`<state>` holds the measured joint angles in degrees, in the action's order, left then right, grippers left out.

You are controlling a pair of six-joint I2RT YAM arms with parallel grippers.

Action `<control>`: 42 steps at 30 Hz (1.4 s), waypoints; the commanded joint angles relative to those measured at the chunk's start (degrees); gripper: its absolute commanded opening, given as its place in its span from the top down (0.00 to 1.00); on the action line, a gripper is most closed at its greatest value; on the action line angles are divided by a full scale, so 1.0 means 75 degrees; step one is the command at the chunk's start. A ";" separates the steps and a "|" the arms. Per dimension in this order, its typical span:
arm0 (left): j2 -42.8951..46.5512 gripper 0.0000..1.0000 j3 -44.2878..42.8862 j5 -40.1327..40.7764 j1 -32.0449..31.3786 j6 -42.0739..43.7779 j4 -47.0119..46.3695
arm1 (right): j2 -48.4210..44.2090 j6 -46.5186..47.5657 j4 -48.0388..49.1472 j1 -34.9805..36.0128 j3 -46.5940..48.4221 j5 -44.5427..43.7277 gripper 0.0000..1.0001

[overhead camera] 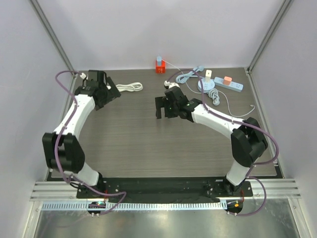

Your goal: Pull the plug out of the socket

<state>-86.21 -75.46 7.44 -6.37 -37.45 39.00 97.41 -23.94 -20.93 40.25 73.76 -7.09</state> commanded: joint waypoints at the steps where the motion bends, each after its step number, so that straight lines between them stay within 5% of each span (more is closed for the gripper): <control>1: -0.0795 0.01 -0.0986 -0.0639 0.0123 -0.0617 -0.0465 | 0.0219 0.0310 0.0236 -0.0373 0.0337 0.0044 0.00; 6: -0.2013 0.14 -0.1388 -0.2569 0.0100 -0.1509 -0.1425 | 0.0535 0.0240 0.0364 -0.1601 0.0653 0.0148 0.00; 12: -0.1959 0.17 -0.0630 -0.2949 -0.0310 -0.1569 -0.1918 | 0.1402 0.0134 0.0902 -0.2612 0.1658 0.0126 0.00; 18: -0.0214 0.17 0.1409 -0.3125 -0.0919 -0.1722 -0.2470 | 0.2678 0.0474 0.2495 -0.2601 0.2937 0.0267 0.05; 23: 0.1506 0.17 0.2408 -0.3125 -0.1061 -0.1546 -0.2330 | 0.2961 0.0789 0.4474 -0.2285 0.2787 -0.0355 0.09; 34: 0.3584 0.17 0.2327 -0.2281 -0.1061 -0.0398 -0.1030 | 0.5535 0.1868 0.6888 -0.0972 0.4180 -0.2581 0.19; 42: 0.4920 0.15 0.2385 -0.1954 -0.1061 -0.0175 -0.0549 | 0.8011 0.2571 0.6072 -0.0996 0.7823 -0.3237 0.14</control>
<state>-52.29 -56.25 -9.15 -14.50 -41.01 32.80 156.00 -8.23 23.66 34.09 122.91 -25.82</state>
